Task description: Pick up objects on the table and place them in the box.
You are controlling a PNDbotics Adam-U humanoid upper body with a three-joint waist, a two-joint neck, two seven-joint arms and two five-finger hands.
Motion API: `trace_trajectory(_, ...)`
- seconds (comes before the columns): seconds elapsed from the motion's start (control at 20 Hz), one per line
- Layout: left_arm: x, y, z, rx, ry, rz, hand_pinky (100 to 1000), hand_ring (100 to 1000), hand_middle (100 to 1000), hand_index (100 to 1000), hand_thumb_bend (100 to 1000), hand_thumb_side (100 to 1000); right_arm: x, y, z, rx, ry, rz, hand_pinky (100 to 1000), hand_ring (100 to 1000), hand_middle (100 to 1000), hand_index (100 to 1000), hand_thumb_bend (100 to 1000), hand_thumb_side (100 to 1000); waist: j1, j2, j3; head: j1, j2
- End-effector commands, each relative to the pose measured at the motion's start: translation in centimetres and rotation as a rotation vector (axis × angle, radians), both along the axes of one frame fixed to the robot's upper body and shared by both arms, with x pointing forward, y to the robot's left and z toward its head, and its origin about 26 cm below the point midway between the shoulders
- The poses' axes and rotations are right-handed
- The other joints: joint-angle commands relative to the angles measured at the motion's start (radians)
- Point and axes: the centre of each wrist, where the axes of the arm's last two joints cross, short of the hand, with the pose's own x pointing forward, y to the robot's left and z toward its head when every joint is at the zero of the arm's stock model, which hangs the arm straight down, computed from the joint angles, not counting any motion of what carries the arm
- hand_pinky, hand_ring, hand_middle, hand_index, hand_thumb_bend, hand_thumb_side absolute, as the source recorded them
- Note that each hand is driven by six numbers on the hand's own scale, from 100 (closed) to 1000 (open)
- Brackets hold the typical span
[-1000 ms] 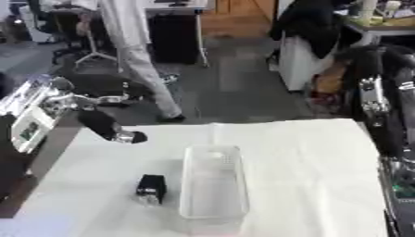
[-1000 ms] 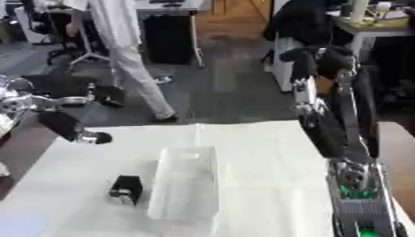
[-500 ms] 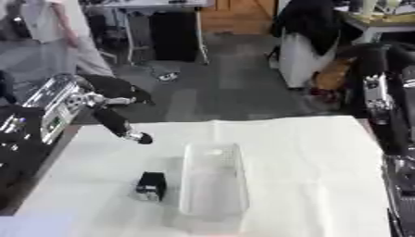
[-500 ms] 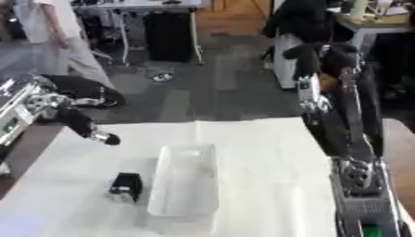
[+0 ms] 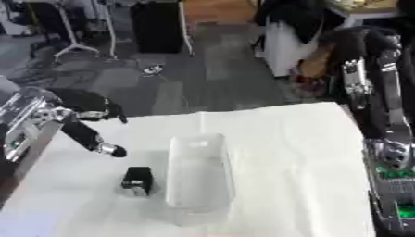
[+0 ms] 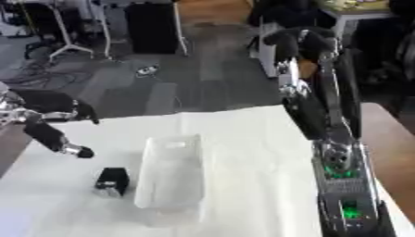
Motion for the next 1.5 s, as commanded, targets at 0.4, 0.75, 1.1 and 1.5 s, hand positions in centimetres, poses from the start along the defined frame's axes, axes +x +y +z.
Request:
trace_trajectory(0.4, -1.7, 1.1, 0.8, -0.030, 0.057, -0.112, 716, 707, 726, 915, 482, 1000, -0.3, 0.3, 0.7, -0.002, -0.023, 0.006, 316, 341, 364, 639, 115, 963, 0.008, -0.008, -0.005, -0.011, 0.007)
trace_trajectory(0.75, -2.8, -0.6, 0.7, -0.075, 0.082, -0.201, 699, 668, 697, 901, 426, 1000, -0.3, 0.4, 0.7, -0.007, -0.023, 0.008, 316, 342, 365, 638, 115, 964, 0.009, -0.008, -0.005, -0.005, 0.004)
trace_trajectory(1.1, -3.3, -2.6, 0.1, -0.153, 0.116, -0.238, 684, 647, 691, 896, 423, 1000, -0.2, 0.4, 0.7, -0.009, -0.022, 0.008, 316, 342, 365, 638, 115, 965, 0.008, -0.009, -0.004, 0.006, 0.000)
trace_trajectory(1.5, -3.4, -3.1, -0.2, -0.116, 0.174, -0.219, 710, 684, 719, 907, 403, 1000, -0.2, 0.4, 0.7, -0.012, -0.021, 0.009, 317, 342, 365, 638, 115, 967, 0.007, -0.009, -0.003, 0.011, 0.004)
